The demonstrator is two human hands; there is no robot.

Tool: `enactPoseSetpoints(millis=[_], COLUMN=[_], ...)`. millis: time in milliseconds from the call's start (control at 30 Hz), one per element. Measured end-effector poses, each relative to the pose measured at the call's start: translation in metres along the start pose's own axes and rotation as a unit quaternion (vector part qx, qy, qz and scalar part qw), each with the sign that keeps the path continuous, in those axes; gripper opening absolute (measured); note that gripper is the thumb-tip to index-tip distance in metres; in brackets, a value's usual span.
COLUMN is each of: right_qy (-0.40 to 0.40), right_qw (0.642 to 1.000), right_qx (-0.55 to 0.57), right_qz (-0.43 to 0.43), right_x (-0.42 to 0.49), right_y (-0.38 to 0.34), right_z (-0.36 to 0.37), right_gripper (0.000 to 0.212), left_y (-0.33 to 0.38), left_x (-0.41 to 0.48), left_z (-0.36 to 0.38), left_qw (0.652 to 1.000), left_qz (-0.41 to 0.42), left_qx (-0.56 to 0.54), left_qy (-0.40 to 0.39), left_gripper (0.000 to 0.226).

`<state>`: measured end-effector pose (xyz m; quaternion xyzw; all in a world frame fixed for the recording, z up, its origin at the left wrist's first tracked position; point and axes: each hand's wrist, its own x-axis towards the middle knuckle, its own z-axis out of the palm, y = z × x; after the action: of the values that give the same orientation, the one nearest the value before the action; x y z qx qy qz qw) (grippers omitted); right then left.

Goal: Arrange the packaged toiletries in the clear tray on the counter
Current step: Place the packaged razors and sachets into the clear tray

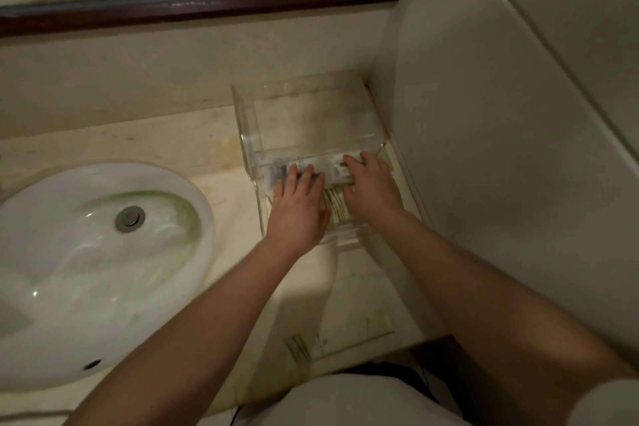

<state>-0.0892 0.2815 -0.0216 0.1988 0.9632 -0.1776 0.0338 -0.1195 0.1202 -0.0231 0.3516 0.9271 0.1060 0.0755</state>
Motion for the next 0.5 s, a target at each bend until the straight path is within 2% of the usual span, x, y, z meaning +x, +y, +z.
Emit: enactPoseSetpoints(millis=[133, 233, 300, 367, 500], right_qy=[0.047, 0.068, 0.022, -0.069, -0.194], right_qw=[0.997, 0.991, 0.99, 0.988, 0.964], right_qx=[0.056, 0.097, 0.122, 0.109, -0.021], right_qz=[-0.012, -0.06, -0.069, -0.084, -0.181], right_x=[-0.028, -0.069, -0.103, -0.138, -0.183], right_y=[-0.007, -0.015, -0.02, -0.024, -0.023], right_z=[-0.004, 0.0, 0.005, 0.013, 0.03], right_gripper=[0.054, 0.043, 0.034, 0.03, 0.054], left_y=[-0.001, -0.005, -0.007, -0.009, -0.012], left_x=[-0.019, -0.042, -0.061, -0.079, -0.112], left_z=[-0.006, -0.005, -0.003, 0.0, 0.006], left_qw=[0.996, 0.986, 0.975, 0.968, 0.964], left_qz=[0.016, 0.031, 0.041, 0.042, -0.005], left_qx=[-0.071, -0.124, -0.168, -0.197, -0.221], left_qy=[0.046, 0.103, 0.139, 0.15, 0.148], left_gripper=[0.064, 0.05, 0.039, 0.032, 0.03])
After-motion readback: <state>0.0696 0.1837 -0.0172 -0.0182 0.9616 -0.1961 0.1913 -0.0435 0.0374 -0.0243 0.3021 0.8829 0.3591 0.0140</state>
